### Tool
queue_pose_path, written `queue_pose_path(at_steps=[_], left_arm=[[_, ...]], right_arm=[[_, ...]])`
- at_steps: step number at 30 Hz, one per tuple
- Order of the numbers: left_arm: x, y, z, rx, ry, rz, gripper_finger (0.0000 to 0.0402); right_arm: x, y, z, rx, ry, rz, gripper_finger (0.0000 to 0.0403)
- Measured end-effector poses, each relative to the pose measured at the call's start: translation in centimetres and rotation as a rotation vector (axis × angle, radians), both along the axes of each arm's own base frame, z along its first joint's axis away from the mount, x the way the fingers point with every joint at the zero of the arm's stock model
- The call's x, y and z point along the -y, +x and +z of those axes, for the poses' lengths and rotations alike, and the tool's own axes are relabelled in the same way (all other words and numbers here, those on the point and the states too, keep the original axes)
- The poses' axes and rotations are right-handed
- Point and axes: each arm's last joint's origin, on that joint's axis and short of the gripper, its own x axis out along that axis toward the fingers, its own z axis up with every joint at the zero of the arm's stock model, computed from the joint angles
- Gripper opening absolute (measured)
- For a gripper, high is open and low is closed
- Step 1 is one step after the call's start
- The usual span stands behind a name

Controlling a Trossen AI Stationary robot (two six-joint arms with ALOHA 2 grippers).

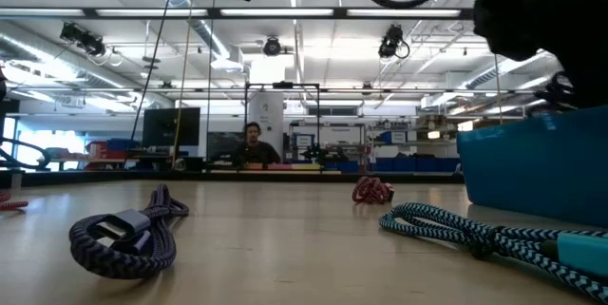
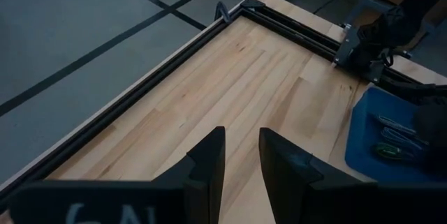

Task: Pick and place USB-C Cables
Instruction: Put the top violet charger cable into the blue bin, then put the top pink charger cable into the blue bin

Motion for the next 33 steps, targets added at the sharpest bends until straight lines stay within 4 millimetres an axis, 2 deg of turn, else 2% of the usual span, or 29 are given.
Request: queue_pose_path(at_steps=[5,11,16,26,33], left_arm=[[0.0,0.0,0.0,0.0,0.0,0.0,0.0094],[0.0,0.0,0.0,0.001,-0.002,0.001,0.0094],[0.0,0.0,0.0,0.01,-0.016,0.011,0.0094],[0.0,0.0,0.0,0.012,-0.02,0.014,0.0094],[0.0,0.0,0.0,0.013,-0.02,0.014,0.0094]], right_arm=[[0.1,-0.6,-1.0,-0.043,0.02,0.016,0.0069],[0.2,-0.8,-2.9,0.018,0.058,0.034,0.0069],[0.6,-1.5,-3.9,-0.02,0.051,0.037,0.0071],[1.1,-1.7,-4.3,-0.03,0.026,0.027,0.0125],[1.1,-0.4,-3.0,0.028,0.038,0.08,0.0149]])
